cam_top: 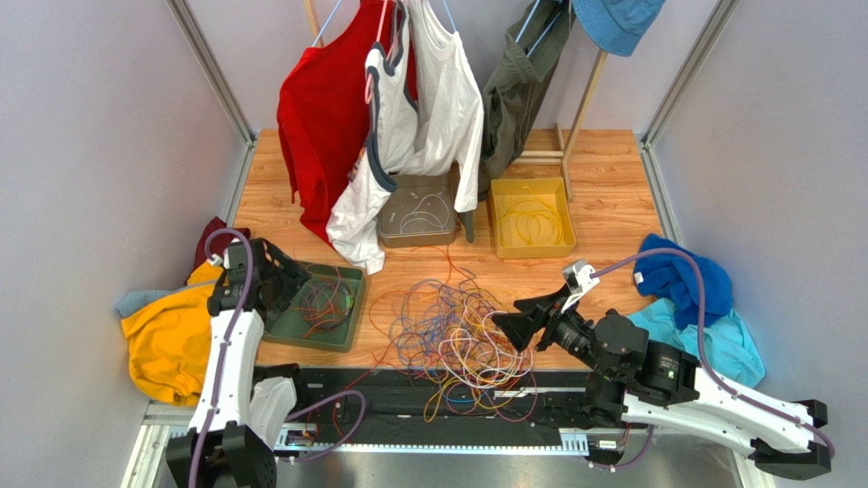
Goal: Untangle the cables
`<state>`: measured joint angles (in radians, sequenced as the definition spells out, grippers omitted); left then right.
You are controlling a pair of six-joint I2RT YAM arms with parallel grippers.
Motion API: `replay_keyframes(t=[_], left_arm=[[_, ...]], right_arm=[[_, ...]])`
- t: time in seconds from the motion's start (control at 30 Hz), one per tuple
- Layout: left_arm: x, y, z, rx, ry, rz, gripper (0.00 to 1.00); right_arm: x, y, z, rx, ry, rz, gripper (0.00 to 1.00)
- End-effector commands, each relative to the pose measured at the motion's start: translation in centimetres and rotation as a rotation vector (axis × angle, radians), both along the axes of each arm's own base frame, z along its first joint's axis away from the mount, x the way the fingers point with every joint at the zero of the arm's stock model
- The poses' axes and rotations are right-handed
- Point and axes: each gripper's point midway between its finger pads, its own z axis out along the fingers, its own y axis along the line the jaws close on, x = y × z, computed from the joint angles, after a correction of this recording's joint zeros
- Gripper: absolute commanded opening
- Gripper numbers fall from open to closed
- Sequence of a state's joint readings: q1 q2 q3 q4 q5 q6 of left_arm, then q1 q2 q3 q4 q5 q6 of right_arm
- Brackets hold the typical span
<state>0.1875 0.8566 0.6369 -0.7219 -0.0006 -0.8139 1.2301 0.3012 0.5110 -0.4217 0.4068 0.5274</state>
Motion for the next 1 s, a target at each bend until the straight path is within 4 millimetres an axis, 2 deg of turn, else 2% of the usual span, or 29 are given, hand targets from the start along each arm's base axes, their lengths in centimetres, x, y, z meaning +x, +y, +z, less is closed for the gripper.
replay_keyframes(t=[0.0,0.07,0.13,0.23,0.3,0.37,0.43,0.47,0.5,0.53,0.6,0.63,0.67,0.7,0.73,0.77,0.83,0.97], left_arm=[[0.5,0.2,4.1,0.031,-0.128,-0.013,0.91],[0.4,0.3,5.9,0.051,-0.172,-0.018,0.91],[-0.1,0.7,6.7,0.077,-0.177,-0.004,0.91],[-0.2,0.3,8.9,0.08,-0.232,-0.023,0.92],[0.1,-0.7,10.7,0.053,-0.315,-0.065,0.91],[0.8,-3.0,12.3,-0.022,-0.436,-0.155,0.87],[0.9,-5.4,12.6,-0.103,-0.486,-0.246,0.82],[0.9,-7.7,12.4,-0.134,-0.493,-0.334,0.81],[1.1,-8.0,12.0,-0.108,-0.481,-0.341,0.81],[0.2,-11.3,11.2,-0.12,-0.449,-0.476,0.8],[0.1,-13.3,10.3,-0.074,-0.435,-0.547,0.8],[-1.0,-16.1,8.8,-0.079,-0.391,-0.659,0.8],[-1.1,-17.6,8.7,-0.088,-0.399,-0.71,0.78],[-1.0,-18.1,7.9,-0.059,-0.385,-0.72,0.77],[-1.5,-19.7,6.5,-0.05,-0.338,-0.784,0.75],[-1.5,-20.5,6.1,-0.049,-0.336,-0.809,0.7],[-1.9,-22.2,4.9,-0.041,-0.303,-0.877,0.66],[-3.5,-23.8,3.3,-0.024,-0.272,-0.964,0.63]], right_arm=[[0.1,0.3,0.8,0.045,-0.01,0.0,0.7],[0.0,0.5,1.0,0.051,-0.011,0.006,0.7],[0.0,0.8,1.0,0.048,-0.007,0.013,0.7],[0.0,1.1,0.8,0.049,-0.001,0.017,0.7],[0.0,1.2,0.6,0.049,0.002,0.018,0.7],[0.0,1.4,0.5,0.05,0.003,0.018,0.7],[0.1,1.8,0.1,0.045,0.012,0.021,0.7],[0.1,2.0,0.1,0.045,0.013,0.021,0.7],[0.1,2.4,-0.2,0.036,0.021,0.028,0.7],[0.1,2.6,-0.3,0.032,0.026,0.03,0.7],[0.1,3.1,-0.9,0.012,0.038,0.039,0.7],[0.1,3.3,-0.8,0.011,0.042,0.041,0.7],[0.2,3.5,-1.1,-0.002,0.049,0.04,0.7],[0.1,3.6,-1.1,-0.003,0.051,0.046,0.7],[0.2,3.7,-0.9,0.002,0.053,0.046,0.69],[0.2,3.8,-0.9,-0.002,0.056,0.045,0.69],[0.2,3.7,-0.9,-0.004,0.062,0.041,0.69],[0.2,3.3,-0.8,-0.009,0.067,0.033,0.69]])
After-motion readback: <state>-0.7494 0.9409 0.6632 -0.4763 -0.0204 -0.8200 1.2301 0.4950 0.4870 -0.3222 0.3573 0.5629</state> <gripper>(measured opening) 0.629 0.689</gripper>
